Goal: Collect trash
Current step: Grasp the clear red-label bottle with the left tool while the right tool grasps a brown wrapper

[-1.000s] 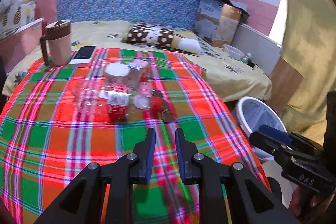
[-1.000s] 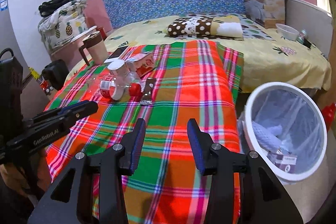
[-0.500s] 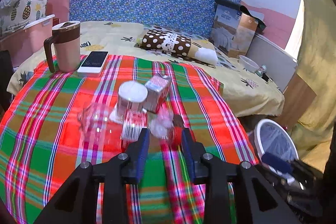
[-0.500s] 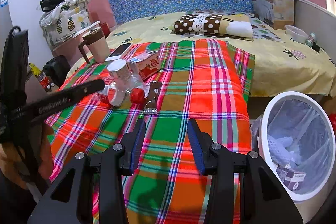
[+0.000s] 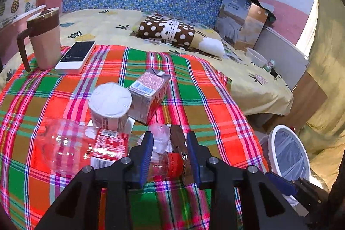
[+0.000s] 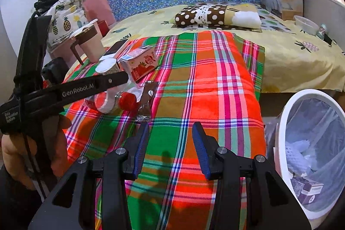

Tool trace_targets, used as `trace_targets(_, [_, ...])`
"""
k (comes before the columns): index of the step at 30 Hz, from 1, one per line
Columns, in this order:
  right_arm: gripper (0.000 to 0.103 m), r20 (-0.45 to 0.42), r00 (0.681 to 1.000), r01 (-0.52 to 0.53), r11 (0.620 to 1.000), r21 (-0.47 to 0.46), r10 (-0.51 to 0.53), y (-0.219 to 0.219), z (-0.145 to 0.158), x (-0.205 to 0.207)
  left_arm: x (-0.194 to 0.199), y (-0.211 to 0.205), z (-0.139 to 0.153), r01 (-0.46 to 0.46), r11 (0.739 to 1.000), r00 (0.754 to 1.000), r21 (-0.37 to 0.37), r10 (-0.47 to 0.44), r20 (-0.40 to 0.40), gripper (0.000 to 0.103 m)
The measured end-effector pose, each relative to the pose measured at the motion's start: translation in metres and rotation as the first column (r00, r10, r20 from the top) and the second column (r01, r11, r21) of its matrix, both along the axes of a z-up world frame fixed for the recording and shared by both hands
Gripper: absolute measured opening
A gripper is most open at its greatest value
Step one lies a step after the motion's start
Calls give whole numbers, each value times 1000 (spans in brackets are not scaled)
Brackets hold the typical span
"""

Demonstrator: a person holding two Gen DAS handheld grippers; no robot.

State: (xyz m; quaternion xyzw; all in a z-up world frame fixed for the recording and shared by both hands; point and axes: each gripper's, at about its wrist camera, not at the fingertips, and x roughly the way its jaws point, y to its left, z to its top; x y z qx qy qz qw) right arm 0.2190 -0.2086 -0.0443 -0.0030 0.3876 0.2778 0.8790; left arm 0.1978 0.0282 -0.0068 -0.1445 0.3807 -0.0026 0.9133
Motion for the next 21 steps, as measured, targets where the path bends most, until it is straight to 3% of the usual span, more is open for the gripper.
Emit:
trace_targets(9, [43,2,1000,-17,1000,-1,17,6,2,-2,-62,18,-6,-18,1000,999,21,19,-39,32])
trace_targets(13, [43,-2,999,-39,999,4,39,13,1,-3,-100,44,-5,-112,993,993,36,114,-40,32])
trace_targets(18, [43,6,998,-70,998,7,70,25,3,-4,-129,73,6,-231,972,973,52,231,13,32])
trace_targets(21, [43,2,997,-72,997,12,72,30,3,-1,-119,89,8,-268,963,963,19,268,9,46])
